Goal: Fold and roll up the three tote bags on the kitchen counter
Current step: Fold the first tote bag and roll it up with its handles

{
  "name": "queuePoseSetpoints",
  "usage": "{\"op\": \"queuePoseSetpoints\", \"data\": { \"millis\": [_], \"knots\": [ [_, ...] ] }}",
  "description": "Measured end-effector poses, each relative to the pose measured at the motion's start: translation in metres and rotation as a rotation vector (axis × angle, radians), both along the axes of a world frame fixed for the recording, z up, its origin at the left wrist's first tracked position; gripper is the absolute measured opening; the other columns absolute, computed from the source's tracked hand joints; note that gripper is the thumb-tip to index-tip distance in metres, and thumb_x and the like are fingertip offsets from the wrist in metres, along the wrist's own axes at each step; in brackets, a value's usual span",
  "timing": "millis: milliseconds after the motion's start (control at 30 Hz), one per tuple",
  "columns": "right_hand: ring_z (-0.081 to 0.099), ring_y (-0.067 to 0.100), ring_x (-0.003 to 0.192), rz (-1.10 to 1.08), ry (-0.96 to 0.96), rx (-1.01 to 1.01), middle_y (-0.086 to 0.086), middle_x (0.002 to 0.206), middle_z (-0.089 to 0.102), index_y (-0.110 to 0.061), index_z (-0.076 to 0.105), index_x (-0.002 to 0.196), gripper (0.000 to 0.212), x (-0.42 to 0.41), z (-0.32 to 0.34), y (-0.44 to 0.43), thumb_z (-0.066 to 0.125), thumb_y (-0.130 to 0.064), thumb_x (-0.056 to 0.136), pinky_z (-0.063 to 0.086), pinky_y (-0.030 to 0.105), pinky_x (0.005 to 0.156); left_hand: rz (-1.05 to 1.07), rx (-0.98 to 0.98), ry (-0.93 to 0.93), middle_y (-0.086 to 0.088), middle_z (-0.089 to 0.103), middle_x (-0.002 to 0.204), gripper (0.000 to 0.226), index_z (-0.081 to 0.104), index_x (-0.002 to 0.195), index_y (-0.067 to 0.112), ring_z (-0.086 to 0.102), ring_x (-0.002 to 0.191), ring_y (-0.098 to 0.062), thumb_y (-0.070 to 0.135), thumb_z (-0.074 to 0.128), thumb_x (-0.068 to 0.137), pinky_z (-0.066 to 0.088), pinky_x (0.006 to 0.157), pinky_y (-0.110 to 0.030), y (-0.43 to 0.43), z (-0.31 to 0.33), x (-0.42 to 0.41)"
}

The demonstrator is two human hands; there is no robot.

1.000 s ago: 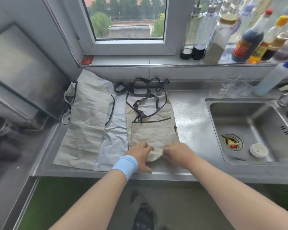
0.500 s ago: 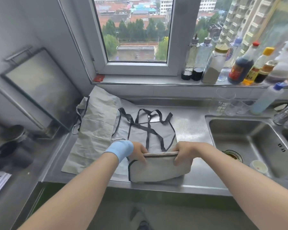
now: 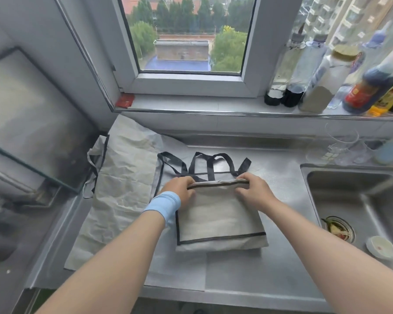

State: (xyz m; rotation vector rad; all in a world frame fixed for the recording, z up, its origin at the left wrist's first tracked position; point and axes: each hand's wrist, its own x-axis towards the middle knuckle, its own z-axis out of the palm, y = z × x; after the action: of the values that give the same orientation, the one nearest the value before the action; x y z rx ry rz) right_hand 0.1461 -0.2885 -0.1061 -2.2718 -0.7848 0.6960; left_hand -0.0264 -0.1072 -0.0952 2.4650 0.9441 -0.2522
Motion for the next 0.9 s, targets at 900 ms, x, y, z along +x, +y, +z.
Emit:
{"op": "queuePoseSetpoints", "data": {
  "millis": [900],
  "knots": [
    [0.058,0.034,0.094,0.081,-0.703,-0.202,0.006,0.137,0.046,-0.03,0.04,0.145,0.069,0.039,-0.043,0.052,0.057,-0.01,0.081,0.044,0.038,0.07,-0.361,0.152,0.21,0.003,-0.012,0.162,0.087,0.005,0.153,0.033,-0.013,0.148,-0.021,0.068,0.044,0.084,-0.003,0.12,-0.046,-0.008,-0.078,0.055]
  ]
}}
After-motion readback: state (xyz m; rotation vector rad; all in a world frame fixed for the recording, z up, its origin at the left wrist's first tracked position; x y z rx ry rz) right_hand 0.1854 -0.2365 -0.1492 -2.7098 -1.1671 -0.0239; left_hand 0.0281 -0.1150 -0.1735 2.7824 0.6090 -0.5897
